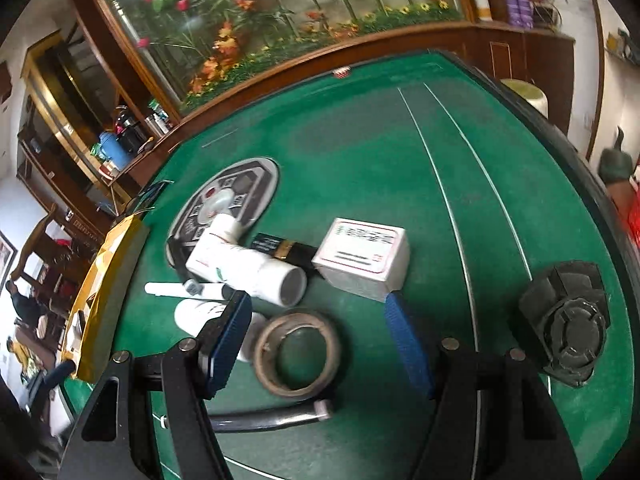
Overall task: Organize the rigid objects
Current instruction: 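Grasp a black marker from the table with the left tool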
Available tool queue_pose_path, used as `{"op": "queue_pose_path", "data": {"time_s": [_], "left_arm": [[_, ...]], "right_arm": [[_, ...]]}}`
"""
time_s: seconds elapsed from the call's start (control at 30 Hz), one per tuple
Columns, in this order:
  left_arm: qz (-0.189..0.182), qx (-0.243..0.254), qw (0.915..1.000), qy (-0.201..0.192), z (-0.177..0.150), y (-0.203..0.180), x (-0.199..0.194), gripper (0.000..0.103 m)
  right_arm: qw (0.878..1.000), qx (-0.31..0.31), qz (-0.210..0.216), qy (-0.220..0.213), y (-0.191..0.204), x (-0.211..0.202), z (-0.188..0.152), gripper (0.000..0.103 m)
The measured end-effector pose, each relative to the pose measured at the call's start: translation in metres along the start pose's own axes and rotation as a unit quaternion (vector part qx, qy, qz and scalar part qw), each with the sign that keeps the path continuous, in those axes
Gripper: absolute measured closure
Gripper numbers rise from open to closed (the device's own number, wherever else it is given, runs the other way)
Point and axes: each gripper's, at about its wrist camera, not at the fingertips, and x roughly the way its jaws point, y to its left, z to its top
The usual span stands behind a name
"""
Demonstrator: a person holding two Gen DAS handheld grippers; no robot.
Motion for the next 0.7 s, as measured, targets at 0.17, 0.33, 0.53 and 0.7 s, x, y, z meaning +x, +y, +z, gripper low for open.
{"op": "queue_pose_path", "data": {"time_s": [0.17,0.33,0.53,0.7], "left_arm": [[-0.065,0.084,0.9943,0.008,0.011,-0.047,0.01,0.005],[-0.068,0.152,0.9855,0.031,0.024,-0.086,0.037,0.005],[-0.08,0.171,0.9802,0.061,0.032,-0.1,0.065,0.005],[-0.089,0.162,0.9805,0.066,0.035,-0.096,0.077,0.006]], "right_arm": [[1.0,-0.005,0.013,0.025,0.002,0.006,-0.007,0.035],[0.998,-0.042,0.014,0.042,0.017,0.012,-0.014,0.033],[0.989,-0.135,-0.034,0.049,0.045,0.017,-0.025,0.029],[0.976,-0.192,-0.09,0.054,0.056,0.029,-0.036,0.037]]}}
